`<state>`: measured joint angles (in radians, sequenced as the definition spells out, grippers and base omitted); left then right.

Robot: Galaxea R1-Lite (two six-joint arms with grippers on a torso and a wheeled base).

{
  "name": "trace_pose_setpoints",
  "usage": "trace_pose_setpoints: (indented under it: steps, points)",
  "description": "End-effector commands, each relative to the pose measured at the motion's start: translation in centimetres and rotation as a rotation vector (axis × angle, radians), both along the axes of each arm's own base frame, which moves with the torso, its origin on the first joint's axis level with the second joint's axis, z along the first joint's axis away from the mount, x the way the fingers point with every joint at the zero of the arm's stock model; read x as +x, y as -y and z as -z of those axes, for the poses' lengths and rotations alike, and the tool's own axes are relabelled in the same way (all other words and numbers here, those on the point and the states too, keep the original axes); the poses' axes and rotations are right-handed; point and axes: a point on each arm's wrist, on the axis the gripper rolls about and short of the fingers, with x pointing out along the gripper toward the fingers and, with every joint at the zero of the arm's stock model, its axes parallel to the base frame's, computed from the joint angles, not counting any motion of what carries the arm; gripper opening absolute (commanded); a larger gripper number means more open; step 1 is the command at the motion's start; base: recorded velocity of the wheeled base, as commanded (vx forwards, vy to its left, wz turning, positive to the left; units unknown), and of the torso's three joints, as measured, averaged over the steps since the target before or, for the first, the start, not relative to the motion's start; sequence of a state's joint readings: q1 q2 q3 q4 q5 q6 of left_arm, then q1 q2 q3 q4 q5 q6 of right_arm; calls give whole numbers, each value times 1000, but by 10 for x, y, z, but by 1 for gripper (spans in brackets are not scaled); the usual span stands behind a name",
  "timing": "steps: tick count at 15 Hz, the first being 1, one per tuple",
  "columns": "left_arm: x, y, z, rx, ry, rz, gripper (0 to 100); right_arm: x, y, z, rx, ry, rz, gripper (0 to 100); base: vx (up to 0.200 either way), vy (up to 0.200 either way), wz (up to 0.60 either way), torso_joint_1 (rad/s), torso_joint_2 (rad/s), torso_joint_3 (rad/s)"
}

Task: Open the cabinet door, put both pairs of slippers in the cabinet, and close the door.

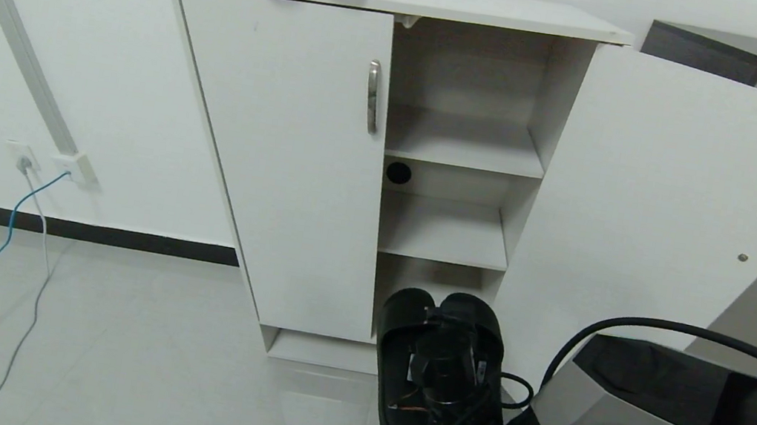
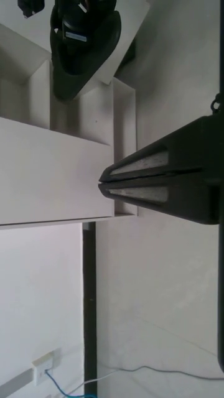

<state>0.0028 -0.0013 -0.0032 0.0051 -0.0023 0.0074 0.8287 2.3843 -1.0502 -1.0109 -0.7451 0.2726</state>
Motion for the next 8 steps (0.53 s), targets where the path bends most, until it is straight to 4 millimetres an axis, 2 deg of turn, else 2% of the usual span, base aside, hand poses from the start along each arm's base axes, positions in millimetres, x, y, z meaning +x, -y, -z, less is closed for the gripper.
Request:
trace_pose_setpoints:
  steps: [1,8]
  points:
    - [0,0,0,2,-1,-1,0,3,-1,6,0,-1,7,0,0,0,0,7,2,-193]
    - [0,0,0,2,-1,-1,0,16,4,10,-43,248,8,0,0,0,0,2,2,-196]
